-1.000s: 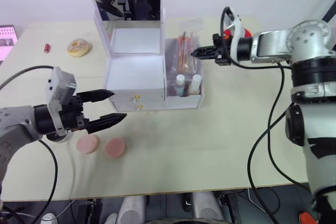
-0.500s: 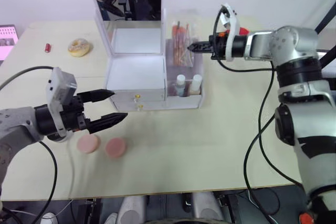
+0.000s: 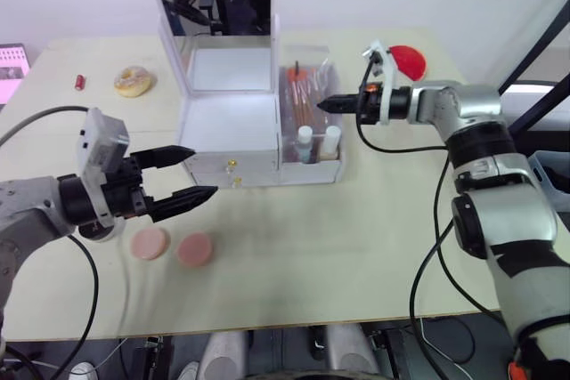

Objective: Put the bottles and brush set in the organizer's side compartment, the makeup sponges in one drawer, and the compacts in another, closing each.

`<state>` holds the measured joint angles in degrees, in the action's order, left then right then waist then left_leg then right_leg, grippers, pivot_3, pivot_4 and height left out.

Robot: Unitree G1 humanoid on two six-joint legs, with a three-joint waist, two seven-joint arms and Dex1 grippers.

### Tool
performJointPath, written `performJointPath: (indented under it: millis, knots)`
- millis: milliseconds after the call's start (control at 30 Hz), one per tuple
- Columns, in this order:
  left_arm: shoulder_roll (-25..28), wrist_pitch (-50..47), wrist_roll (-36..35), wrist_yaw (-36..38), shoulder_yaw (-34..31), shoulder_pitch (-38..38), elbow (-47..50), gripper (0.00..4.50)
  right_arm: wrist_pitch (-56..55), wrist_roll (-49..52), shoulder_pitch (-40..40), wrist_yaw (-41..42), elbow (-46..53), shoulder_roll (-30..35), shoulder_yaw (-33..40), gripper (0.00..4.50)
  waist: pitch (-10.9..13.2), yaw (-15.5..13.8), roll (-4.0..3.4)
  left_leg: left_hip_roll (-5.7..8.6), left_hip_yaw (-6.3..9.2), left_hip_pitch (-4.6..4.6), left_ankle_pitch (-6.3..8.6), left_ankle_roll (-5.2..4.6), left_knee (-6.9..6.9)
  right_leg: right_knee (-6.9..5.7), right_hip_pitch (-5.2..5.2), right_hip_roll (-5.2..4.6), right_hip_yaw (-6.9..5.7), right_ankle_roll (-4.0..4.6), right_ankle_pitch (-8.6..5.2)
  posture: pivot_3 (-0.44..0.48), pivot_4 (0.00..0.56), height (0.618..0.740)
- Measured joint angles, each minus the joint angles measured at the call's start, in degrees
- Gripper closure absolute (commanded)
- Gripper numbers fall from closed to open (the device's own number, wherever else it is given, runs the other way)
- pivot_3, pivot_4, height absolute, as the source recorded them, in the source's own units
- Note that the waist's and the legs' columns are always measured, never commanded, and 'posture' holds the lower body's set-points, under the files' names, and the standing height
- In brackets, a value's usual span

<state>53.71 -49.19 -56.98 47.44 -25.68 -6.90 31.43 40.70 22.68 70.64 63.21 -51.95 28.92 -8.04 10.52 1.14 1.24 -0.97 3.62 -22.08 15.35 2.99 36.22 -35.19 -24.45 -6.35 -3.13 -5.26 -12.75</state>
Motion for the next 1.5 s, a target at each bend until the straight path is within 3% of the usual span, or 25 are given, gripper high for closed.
performJointPath:
  millis: [200,233,267,500,800,1000,1300,1500]
  knots:
    - [0.0,0.0,0.0,-0.1,0.1,0.0,0.0,0.03,-2.6,-3.7,2.2,0.0,-4.3,-1.7,0.7,4.5,0.0,0.0,0.0,0.0,0.0,0.01,-0.01,0.03,0.0,-0.01,0.0,0.0,0.0,0.0,0.0,0.0,0.15,0.739]
    - [0.0,0.0,0.0,-0.1,0.1,0.0,0.0,0.0,-2.9,-4.1,2.3,0.0,-4.9,-2.0,1.2,3.81,0.0,0.0,0.0,0.0,0.0,0.01,-0.02,0.03,0.0,-0.01,0.01,0.0,0.0,0.0,0.0,0.0,0.15,0.739]
    - [0.0,0.0,0.0,-0.1,0.1,0.0,0.0,0.0,-2.9,-4.4,2.7,0.1,-5.5,-2.3,1.6,3.58,0.0,0.0,0.0,0.0,0.0,0.02,-0.02,0.04,0.01,-0.02,0.02,0.0,0.01,0.0,0.01,0.0,0.15,0.739]
    - [0.0,0.0,0.0,-0.2,0.1,0.1,0.0,0.0,-2.2,-5.4,4.6,0.8,-5.6,-3.3,2.4,0.06,0.0,-0.3,0.0,0.0,0.0,0.31,-0.11,0.2,0.1,-0.01,0.37,0.0,0.02,0.13,0.09,0.0,0.15,0.739]
    - [0.0,0.0,-1.1,-0.5,0.1,0.6,0.2,0.0,1.7,-6.0,5.6,-1.2,-1.4,0.2,6.7,0.02,0.0,-0.1,-0.04,0.0,0.0,0.59,-0.11,0.2,-0.05,0.01,0.59,0.0,0.05,0.05,0.1,0.0,0.15,0.739]
    - [0.0,0.0,-1.1,-0.6,0.1,0.9,0.1,0.0,9.2,-3.7,2.8,-1.6,13.3,4.1,9.1,0.02,0.0,0.0,-0.04,0.0,-0.01,0.57,-0.11,0.19,-0.18,0.0,0.48,0.01,0.04,0.0,0.07,0.0,0.15,0.739]
    - [1.1,0.3,0.4,0.3,-5.2,5.3,-4.5,0.0,11.9,2.4,-22.6,-1.2,47.2,16.4,15.7,0.02,0.0,-0.5,-0.02,0.0,-0.05,0.55,-0.1,0.18,-0.1,0.09,0.55,-0.01,0.07,-0.05,0.01,0.0,0.15,0.739]
    - [2.0,2.8,5.0,3.5,-7.1,10.7,-6.7,0.0,11.2,4.6,-40.1,-2.0,59.9,21.2,19.3,0.02,0.0,-0.2,-0.03,0.0,-0.14,0.65,-0.1,0.18,-0.04,0.08,0.58,-0.01,0.16,0.2,-0.09,0.0,0.15,0.739]
